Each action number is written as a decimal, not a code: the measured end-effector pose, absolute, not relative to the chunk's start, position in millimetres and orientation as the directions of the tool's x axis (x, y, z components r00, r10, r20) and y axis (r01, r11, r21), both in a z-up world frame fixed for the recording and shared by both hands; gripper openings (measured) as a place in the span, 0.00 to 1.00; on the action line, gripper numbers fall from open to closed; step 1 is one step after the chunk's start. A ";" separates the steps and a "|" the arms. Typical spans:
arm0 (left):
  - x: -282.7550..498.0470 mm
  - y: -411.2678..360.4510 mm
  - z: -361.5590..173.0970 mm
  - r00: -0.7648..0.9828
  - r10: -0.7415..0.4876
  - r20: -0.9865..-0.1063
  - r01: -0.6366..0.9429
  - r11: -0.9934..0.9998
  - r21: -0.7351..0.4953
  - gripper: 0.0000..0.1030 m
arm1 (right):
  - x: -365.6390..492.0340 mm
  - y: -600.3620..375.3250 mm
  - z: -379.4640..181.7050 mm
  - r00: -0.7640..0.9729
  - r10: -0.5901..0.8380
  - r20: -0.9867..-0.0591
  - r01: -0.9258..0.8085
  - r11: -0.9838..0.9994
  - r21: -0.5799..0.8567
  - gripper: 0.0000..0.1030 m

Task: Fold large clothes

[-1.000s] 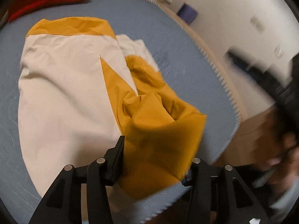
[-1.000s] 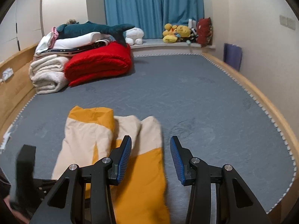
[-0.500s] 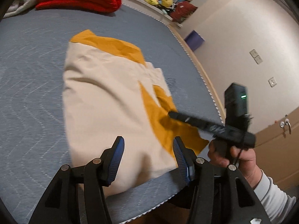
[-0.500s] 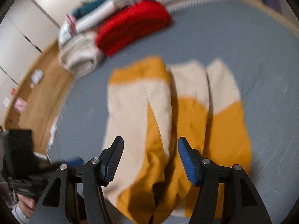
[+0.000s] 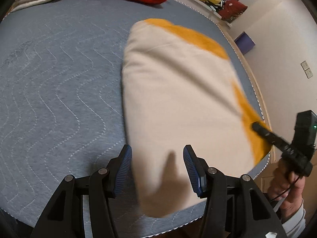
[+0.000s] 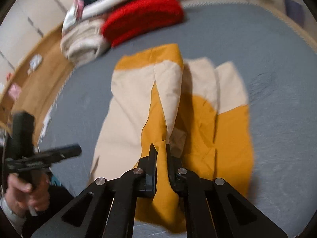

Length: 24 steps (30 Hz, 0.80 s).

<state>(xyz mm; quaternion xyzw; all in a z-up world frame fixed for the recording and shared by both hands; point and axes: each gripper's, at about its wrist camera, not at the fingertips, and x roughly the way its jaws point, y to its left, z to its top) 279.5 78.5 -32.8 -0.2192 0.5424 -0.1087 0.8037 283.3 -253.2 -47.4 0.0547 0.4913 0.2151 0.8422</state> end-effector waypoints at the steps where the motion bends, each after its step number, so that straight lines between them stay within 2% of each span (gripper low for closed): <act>1: 280.0 72.7 -33.7 0.381 -0.418 -0.825 -0.051 0.881 -0.470 0.49 | 280.1 -267.1 -42.3 0.446 0.411 -0.795 -0.287 0.907 0.308 0.05; 4: 281.2 54.9 -36.2 0.359 -0.429 -0.829 -0.004 0.887 -0.461 0.49 | 276.0 -301.6 -42.2 0.462 0.335 -0.821 -0.223 0.940 0.258 0.05; 7: 281.0 35.4 -37.4 0.324 -0.459 -0.827 0.061 0.883 -0.466 0.49 | 280.8 -324.4 -67.2 0.398 0.222 -0.890 -0.144 0.973 0.178 0.05; 11: 279.1 10.6 -45.8 0.264 -0.470 -0.842 0.149 0.882 -0.446 0.49 | 288.4 -335.0 -90.7 0.330 0.143 -0.933 -0.095 0.988 0.117 0.05; 14: 275.3 -7.4 -77.6 0.175 -0.335 -0.926 0.207 0.932 -0.298 0.54 | 293.6 -322.9 -112.0 0.264 0.095 -0.960 -0.119 0.991 0.065 0.05; 17: 274.4 -6.1 -87.8 0.135 -0.318 -0.938 0.183 0.939 -0.292 0.56 | 297.9 -310.3 -130.6 0.198 0.079 -0.977 -0.144 0.988 0.050 0.05; 19: 273.6 -7.0 -80.1 0.143 -0.323 -0.935 0.198 0.935 -0.293 0.53 | 299.7 -303.9 -136.7 0.192 0.045 -0.980 -0.161 0.987 0.014 0.05; 22: 264.5 -14.1 -70.5 0.128 -0.377 -0.917 0.258 0.906 -0.336 0.52 | 300.5 -299.6 -130.0 0.213 0.061 -0.975 -0.147 0.989 0.030 0.05; 24: 252.4 -25.0 -73.3 0.133 -0.318 -0.939 0.319 0.911 -0.263 0.53 | 298.0 -304.9 -117.4 0.249 0.111 -0.962 -0.131 0.988 0.080 0.07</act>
